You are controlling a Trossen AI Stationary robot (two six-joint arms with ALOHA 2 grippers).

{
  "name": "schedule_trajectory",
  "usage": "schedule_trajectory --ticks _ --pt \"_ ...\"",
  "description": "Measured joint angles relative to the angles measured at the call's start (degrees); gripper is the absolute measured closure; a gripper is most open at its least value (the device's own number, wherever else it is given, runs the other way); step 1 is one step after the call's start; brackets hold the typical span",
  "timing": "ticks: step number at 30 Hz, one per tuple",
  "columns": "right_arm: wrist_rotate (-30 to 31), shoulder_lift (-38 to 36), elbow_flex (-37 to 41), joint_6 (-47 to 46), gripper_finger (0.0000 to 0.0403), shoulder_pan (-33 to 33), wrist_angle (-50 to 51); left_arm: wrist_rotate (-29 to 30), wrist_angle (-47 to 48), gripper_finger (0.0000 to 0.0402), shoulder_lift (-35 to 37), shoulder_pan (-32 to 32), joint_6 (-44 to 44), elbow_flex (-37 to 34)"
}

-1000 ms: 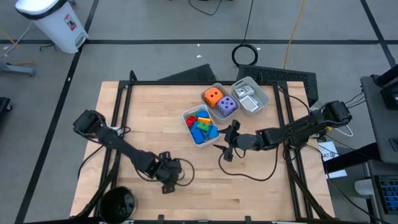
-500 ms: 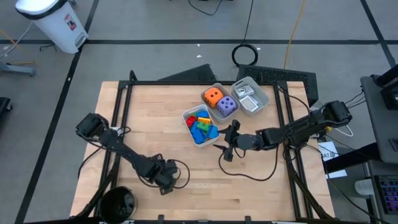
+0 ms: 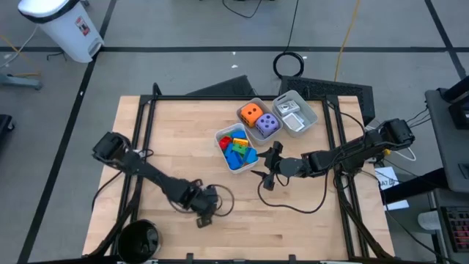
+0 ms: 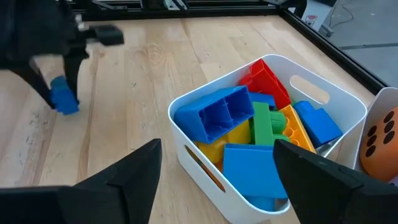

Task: Pick & Place Toys
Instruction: Put the blue game piece into the white bin, then return to Home Position

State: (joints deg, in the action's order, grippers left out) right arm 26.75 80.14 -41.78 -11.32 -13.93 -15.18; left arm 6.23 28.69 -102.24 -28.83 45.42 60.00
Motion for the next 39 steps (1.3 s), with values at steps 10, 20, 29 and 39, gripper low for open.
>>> schedule_trajectory --ticks 10,20,29,39 --pt "0.0 0.0 0.0 0.0 0.0124 0.0 0.1 11.6 0.8 0.0307 4.2 10.4 -22.7 15.7" --pt "0.0 0.0 0.0 0.0 0.0124 0.0 0.9 9.3 0.5 0.0305 2.5 31.0 -28.8 16.3" --pt "-0.1 0.0 0.0 0.0 0.0124 0.0 0.9 -0.3 -0.7 0.0245 3.1 40.3 -21.2 15.3" --pt "-0.1 0.0 0.0 0.0 0.0124 0.0 0.9 -4.5 1.4 0.0201 3.5 39.5 -22.9 15.3"
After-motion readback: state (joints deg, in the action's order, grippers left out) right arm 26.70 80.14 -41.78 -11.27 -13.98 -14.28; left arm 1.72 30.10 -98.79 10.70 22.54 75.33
